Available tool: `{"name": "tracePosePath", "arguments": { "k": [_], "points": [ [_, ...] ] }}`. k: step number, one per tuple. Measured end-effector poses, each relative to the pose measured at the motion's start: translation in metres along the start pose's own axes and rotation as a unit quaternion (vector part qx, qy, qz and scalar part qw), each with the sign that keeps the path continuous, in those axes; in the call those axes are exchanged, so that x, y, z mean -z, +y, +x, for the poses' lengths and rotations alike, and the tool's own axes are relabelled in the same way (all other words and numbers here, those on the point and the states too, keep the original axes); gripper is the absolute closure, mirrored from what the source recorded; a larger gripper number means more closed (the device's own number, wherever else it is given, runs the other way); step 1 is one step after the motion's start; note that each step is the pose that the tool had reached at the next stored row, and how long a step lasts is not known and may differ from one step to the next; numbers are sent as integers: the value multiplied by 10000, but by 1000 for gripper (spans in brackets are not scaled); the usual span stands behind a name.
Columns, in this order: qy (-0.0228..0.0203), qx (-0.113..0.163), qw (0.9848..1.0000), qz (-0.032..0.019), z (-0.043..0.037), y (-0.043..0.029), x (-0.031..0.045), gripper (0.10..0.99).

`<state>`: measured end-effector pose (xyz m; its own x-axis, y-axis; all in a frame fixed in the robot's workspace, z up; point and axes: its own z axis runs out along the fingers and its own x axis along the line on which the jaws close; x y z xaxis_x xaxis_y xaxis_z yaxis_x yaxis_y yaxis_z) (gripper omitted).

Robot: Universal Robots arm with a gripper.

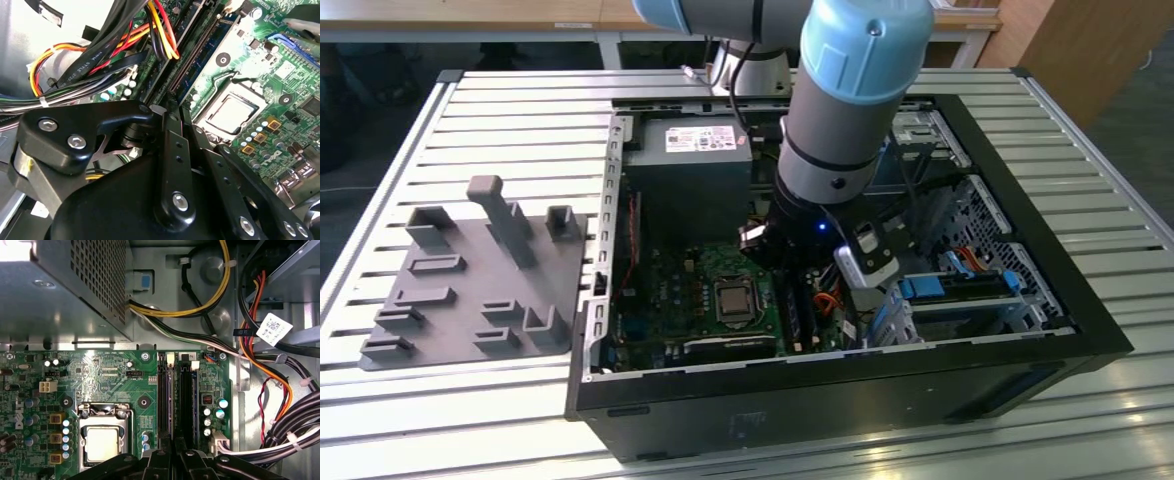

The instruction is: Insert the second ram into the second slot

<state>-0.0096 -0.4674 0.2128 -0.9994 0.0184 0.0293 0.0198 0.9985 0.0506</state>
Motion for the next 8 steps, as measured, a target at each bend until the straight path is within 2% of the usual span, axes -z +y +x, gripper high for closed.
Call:
{"name": "tracePosePath", "arguments": {
  "k": [8],
  "points": [
    [0, 0, 10000, 1, -1, -1, -23, 949]
  ]
}}
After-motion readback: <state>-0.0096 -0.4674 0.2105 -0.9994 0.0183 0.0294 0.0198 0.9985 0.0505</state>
